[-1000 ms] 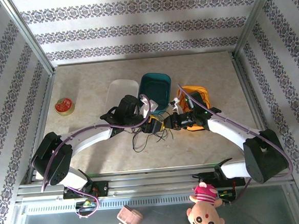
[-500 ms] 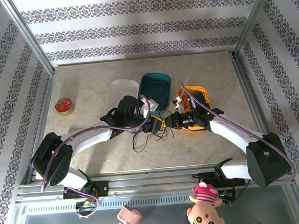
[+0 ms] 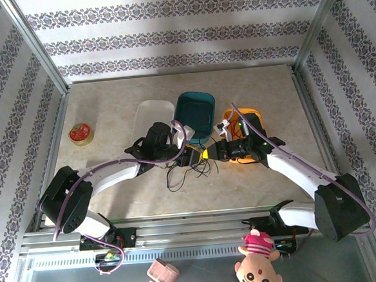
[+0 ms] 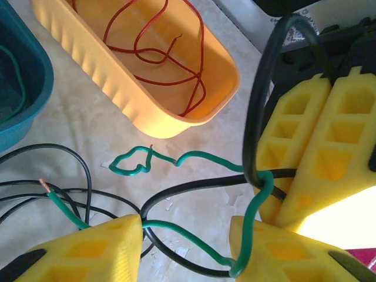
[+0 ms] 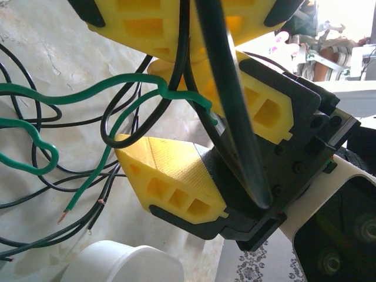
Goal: Untangle the cables
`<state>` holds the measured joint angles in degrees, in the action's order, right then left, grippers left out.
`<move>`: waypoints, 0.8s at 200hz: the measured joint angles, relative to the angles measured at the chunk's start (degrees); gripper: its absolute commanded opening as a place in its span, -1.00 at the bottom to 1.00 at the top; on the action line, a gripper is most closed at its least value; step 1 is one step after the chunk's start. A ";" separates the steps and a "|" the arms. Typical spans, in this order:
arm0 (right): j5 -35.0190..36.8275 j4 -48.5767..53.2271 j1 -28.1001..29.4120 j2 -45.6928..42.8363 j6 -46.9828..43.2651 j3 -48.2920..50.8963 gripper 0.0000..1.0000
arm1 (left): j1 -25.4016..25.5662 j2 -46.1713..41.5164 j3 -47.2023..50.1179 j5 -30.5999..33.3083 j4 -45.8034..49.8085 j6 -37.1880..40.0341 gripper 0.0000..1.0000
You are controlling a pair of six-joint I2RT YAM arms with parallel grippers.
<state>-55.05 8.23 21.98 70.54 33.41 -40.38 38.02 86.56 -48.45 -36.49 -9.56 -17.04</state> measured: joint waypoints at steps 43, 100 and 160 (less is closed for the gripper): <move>-1.05 -0.94 0.17 0.00 0.83 0.00 -1.00 | -0.13 0.00 0.00 0.57 -0.46 -0.13 -0.62; -0.96 -0.98 0.94 0.13 0.87 0.02 -1.00 | -0.33 -1.31 0.00 2.32 -1.60 -0.98 -1.00; 7.04 2.32 -2.05 4.70 0.39 0.55 -1.00 | -2.84 -14.08 -0.59 4.13 0.52 -0.13 -1.00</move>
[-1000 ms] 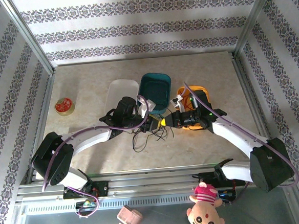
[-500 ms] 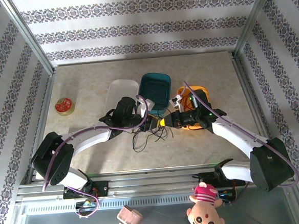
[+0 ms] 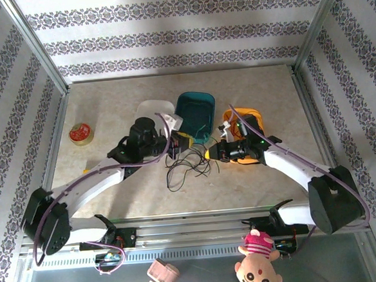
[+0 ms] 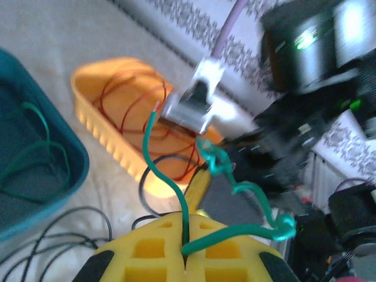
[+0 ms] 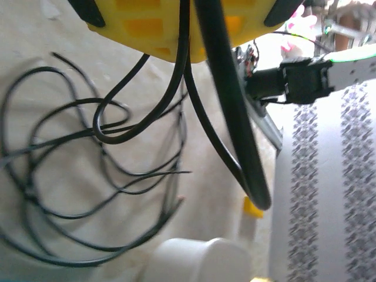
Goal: Untangle the cables
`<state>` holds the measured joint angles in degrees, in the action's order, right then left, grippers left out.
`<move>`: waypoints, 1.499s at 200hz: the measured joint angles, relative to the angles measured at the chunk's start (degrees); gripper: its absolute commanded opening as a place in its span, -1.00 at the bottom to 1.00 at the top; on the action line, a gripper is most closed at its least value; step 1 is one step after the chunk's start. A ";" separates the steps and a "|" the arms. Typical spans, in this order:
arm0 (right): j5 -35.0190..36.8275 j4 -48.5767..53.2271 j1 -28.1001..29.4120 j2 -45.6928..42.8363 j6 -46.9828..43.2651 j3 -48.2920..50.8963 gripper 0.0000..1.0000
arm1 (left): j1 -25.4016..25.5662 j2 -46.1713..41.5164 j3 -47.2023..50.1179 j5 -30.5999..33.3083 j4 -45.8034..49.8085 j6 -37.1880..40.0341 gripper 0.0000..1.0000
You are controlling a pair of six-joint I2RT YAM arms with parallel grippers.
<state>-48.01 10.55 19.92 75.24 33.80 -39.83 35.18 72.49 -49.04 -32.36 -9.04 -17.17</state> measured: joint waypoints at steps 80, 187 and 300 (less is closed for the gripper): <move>4.24 0.52 -3.26 3.30 0.98 3.21 -1.00 | -8.76 -2.38 -7.45 -1.81 0.39 -4.26 -1.00; 4.76 3.50 1.31 -8.74 -1.01 3.02 -1.00 | -8.96 36.37 -26.75 5.79 2.69 -5.92 0.61; 10.84 6.80 12.02 19.52 -3.87 -31.61 -1.00 | -13.05 -3.93 -5.46 37.73 30.49 -10.32 0.81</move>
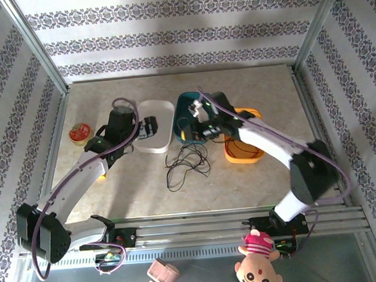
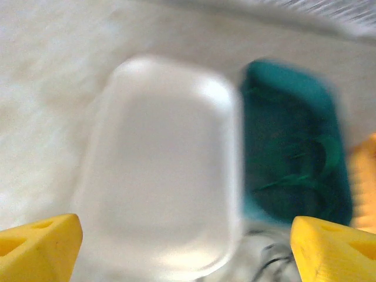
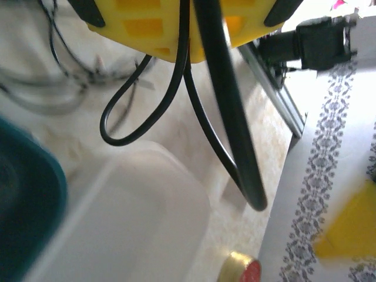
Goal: Untangle the cables
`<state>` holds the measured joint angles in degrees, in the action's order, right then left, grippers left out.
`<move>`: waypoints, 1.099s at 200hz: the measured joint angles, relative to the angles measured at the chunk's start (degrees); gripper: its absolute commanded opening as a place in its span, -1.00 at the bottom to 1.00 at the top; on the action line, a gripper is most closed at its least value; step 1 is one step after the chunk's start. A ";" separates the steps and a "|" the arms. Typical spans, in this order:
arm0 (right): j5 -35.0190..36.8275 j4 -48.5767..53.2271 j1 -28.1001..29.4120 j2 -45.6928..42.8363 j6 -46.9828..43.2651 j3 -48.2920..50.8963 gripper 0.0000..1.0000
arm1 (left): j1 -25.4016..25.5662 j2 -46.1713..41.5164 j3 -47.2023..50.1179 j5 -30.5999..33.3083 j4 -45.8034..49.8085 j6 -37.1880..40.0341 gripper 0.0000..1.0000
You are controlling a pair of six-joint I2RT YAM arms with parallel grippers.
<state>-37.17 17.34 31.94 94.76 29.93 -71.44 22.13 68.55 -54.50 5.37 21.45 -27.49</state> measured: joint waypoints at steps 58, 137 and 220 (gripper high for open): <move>2.45 1.97 1.60 27.69 4.35 -31.26 0.05 | -1.62 -10.51 12.39 3.15 8.52 -7.74 0.79; 17.31 7.17 1.60 7.48 0.00 -13.46 0.16 | 0.98 -7.67 12.39 -10.29 3.76 -2.51 0.75; 24.76 7.15 0.74 -13.77 -1.40 14.88 0.14 | 19.17 12.63 6.05 -23.15 1.18 8.98 0.57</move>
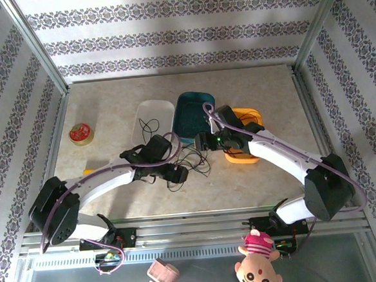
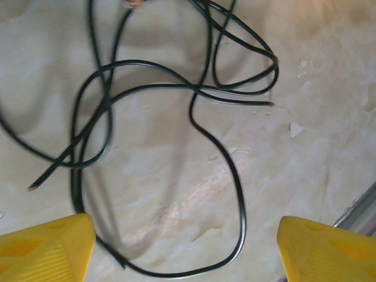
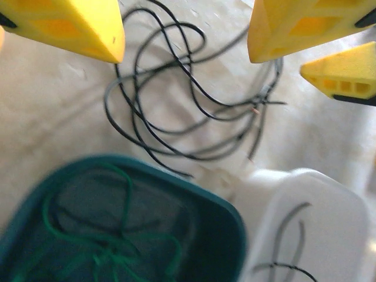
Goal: Untangle the cables
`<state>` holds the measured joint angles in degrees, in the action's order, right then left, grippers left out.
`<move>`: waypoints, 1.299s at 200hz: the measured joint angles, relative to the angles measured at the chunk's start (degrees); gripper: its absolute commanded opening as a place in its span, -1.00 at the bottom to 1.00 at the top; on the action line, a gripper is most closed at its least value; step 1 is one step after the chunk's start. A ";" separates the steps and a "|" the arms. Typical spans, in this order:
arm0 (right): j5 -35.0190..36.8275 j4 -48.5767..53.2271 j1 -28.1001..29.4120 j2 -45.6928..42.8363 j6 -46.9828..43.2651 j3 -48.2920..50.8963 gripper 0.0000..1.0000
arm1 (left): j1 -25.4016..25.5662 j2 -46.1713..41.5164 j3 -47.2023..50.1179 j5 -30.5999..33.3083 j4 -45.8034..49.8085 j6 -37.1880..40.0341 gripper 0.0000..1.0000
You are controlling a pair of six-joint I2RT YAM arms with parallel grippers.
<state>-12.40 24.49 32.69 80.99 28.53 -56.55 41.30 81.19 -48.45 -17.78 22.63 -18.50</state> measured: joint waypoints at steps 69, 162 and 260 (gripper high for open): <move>0.20 -0.20 -3.72 -3.87 0.22 2.21 0.13 | 4.09 10.21 -4.28 -1.09 -0.15 3.96 -0.81; 2.75 -0.68 -9.31 -10.45 1.53 4.59 0.11 | 5.62 -9.16 -20.17 9.55 -2.03 9.18 -1.00; 1.07 -1.40 -9.16 -12.46 0.20 5.75 0.10 | 5.60 -12.63 -27.10 9.62 -5.92 13.31 -1.00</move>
<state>-11.33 23.09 23.53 68.53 28.73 -50.81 46.89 68.55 -75.55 -8.16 16.71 -5.19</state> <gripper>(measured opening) 0.550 0.046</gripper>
